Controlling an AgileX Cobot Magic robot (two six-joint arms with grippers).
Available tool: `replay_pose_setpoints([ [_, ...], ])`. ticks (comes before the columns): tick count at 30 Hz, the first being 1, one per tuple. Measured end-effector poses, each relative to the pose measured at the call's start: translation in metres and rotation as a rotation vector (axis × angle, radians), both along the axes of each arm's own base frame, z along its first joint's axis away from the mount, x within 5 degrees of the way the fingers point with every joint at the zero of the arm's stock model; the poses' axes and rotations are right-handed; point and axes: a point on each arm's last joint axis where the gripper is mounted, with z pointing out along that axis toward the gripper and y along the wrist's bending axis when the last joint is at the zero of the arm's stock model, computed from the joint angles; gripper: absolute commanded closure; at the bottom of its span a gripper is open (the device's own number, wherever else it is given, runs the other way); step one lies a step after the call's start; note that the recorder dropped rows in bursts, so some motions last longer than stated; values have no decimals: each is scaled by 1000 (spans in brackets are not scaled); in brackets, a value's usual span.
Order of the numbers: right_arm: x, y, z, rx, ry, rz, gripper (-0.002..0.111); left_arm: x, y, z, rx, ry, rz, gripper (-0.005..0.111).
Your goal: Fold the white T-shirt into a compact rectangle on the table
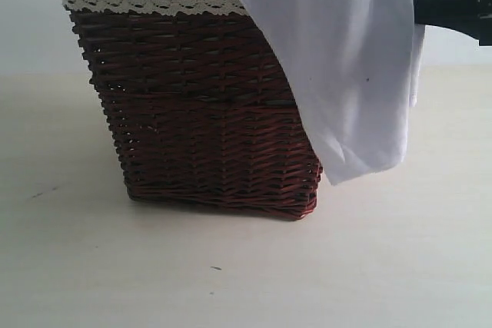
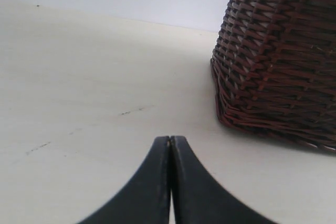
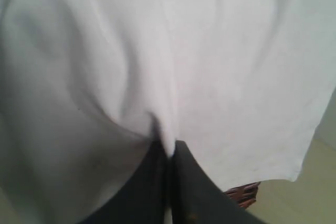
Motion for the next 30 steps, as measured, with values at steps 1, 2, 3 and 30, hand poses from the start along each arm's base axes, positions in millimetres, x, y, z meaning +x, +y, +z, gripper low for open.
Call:
replay_pose_setpoints([
  [1, -1, 0, 3, -5, -31, -6, 108, 0, 0, 0, 0, 0, 0, 107],
  [2, -2, 0, 8, -11, -71, -9, 108, 0, 0, 0, 0, 0, 0, 107],
  [3, -4, 1, 13, -14, -112, -13, 108, 0, 0, 0, 0, 0, 0, 107],
  [30, -136, 23, 242, -113, -1172, -130, 108, 0, 0, 0, 0, 0, 0, 107],
])
